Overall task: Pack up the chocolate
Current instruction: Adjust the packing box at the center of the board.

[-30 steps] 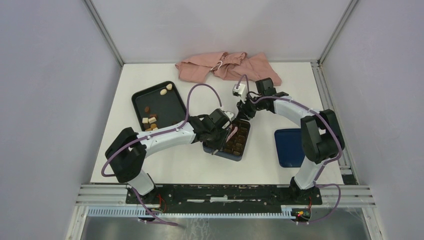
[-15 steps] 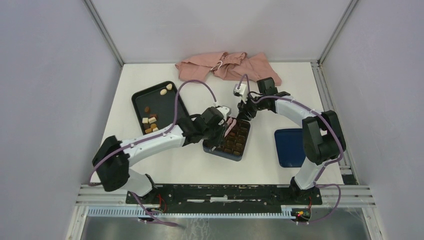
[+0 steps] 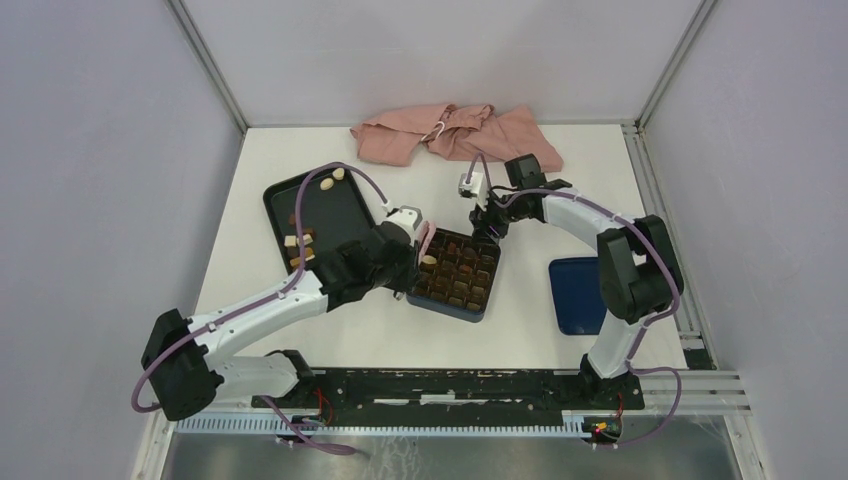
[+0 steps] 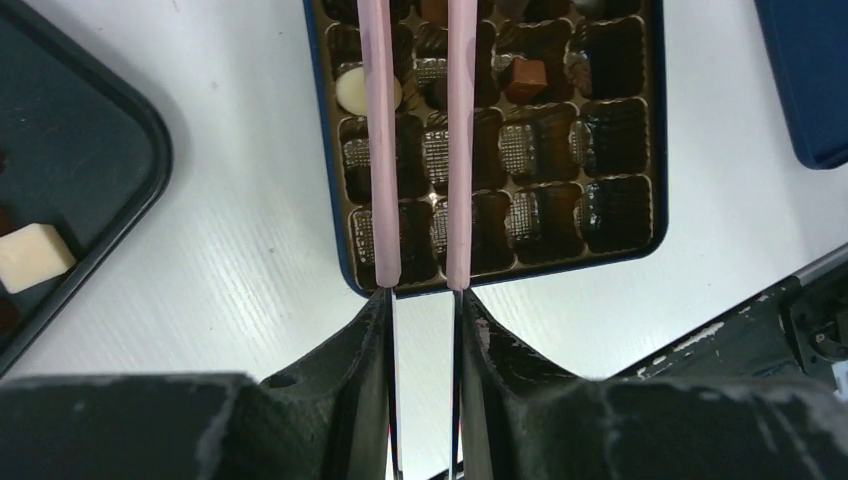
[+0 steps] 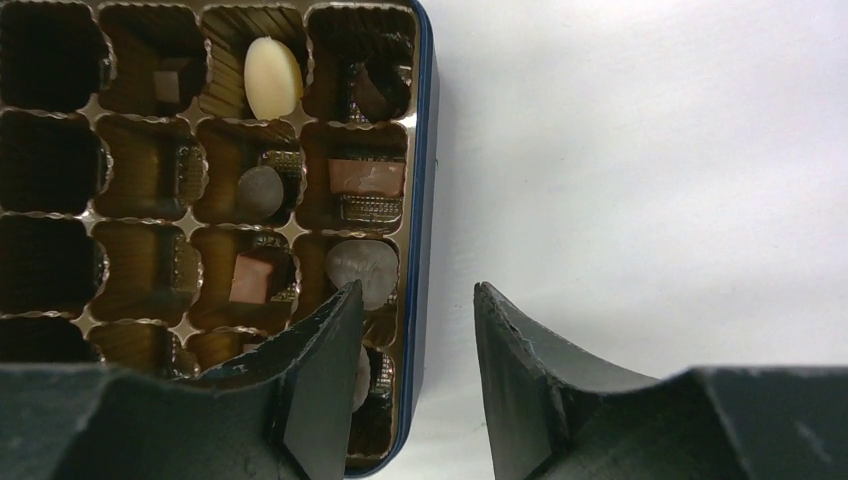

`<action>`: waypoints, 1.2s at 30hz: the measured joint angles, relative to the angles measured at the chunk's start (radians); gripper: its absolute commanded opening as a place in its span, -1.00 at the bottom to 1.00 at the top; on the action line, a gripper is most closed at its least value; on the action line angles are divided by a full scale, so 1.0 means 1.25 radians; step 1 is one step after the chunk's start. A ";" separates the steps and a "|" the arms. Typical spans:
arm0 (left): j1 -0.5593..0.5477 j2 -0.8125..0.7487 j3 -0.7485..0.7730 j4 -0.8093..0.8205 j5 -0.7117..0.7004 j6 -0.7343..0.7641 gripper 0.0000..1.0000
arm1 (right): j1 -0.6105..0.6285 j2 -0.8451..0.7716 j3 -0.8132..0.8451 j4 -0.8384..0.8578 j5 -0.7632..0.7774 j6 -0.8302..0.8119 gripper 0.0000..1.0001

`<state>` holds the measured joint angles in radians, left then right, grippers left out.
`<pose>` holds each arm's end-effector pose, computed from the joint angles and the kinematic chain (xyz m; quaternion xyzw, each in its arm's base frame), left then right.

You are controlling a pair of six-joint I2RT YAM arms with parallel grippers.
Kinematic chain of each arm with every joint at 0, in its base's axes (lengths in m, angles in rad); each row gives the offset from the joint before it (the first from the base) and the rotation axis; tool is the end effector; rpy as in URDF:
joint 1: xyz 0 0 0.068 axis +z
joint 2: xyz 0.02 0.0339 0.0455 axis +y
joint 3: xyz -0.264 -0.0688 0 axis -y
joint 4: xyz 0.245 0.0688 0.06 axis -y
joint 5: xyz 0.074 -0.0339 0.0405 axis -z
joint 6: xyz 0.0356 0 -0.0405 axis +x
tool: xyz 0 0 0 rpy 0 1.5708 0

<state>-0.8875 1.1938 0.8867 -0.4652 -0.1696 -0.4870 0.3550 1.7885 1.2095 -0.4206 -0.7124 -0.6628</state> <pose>0.1642 -0.1921 0.2660 0.1503 0.9062 -0.1854 0.3489 0.3384 0.1503 0.2025 -0.5239 0.7374 0.2902 0.3122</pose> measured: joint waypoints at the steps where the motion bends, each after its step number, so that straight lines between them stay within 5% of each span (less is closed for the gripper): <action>1: 0.000 -0.003 -0.005 -0.004 -0.007 0.000 -0.33 | 0.003 0.007 0.002 0.000 0.007 -0.001 -0.05; 16: 0.002 -0.057 -0.026 -0.018 -0.072 -0.001 -0.33 | 0.029 0.058 0.022 -0.029 0.065 -0.027 -0.88; 24: 0.002 -0.096 -0.034 -0.028 -0.095 -0.002 -0.34 | 0.029 0.012 0.013 -0.026 0.103 -0.032 -1.00; 36: 0.003 -0.140 -0.034 -0.028 -0.148 -0.001 -0.34 | 0.079 -0.225 -0.049 0.060 0.286 -0.056 -1.00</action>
<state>-0.8837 1.0191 0.8440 -0.4999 -0.3550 -0.4885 0.4534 1.5078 1.1488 -0.3450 -0.3550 -0.7334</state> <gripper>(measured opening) 0.338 0.069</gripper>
